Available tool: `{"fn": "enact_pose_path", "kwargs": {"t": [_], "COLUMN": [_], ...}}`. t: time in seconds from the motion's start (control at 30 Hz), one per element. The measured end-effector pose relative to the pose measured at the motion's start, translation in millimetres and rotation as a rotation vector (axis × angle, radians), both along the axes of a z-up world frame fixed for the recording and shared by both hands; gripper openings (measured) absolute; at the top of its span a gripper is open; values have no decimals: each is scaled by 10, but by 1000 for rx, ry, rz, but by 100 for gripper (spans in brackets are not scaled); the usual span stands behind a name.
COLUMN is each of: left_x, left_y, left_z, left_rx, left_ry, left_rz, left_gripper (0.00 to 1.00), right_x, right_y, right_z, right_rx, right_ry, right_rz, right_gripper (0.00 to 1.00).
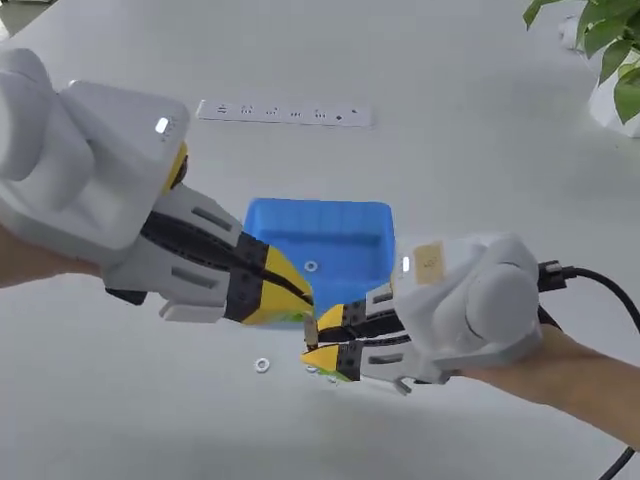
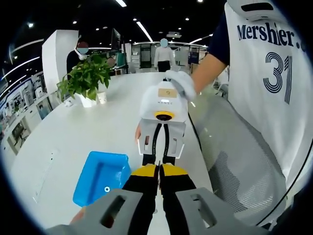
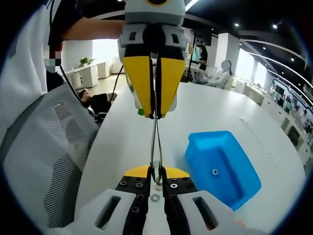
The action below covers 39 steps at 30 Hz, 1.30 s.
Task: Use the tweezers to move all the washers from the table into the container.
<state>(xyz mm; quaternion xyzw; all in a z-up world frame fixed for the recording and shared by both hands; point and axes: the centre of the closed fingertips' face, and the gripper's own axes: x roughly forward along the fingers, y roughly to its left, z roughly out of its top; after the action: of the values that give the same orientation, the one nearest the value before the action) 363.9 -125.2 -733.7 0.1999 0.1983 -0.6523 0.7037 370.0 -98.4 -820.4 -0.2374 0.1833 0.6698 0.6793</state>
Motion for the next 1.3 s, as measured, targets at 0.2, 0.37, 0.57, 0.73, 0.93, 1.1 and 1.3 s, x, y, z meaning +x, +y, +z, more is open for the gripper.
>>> {"fn": "enact_pose_path", "kwargs": {"t": [0.2, 0.37, 0.57, 0.73, 0.93, 1.1, 1.3], "left_x": [65, 143, 268, 370, 459, 583, 760], "left_y": [-12, -8, 3, 34, 47, 62, 76], "left_z": [144, 252, 339, 364, 345, 322, 262], "left_rx": [-4, -7, -13, -14, -10, -13, -15], "left_ry": [-42, -72, -101, -115, -126, -134, -142], "left_rz": [-16, -25, -24, -19, -26, -19, 3], "left_gripper": [5, 5, 5, 5, 5, 5, 5], "right_x": [113, 211, 367, 478, 595, 731, 927], "right_y": [11, 42, 85, 105, 130, 135, 136], "right_z": [155, 268, 357, 387, 375, 357, 290], "right_rx": [13, 16, 25, 37, 39, 36, 37], "right_ry": [-30, -61, -91, -100, -120, -136, -130], "right_rz": [-11, -7, -14, -24, -22, -32, -57], "right_gripper": [10, 10, 10, 10, 10, 10, 10]}}
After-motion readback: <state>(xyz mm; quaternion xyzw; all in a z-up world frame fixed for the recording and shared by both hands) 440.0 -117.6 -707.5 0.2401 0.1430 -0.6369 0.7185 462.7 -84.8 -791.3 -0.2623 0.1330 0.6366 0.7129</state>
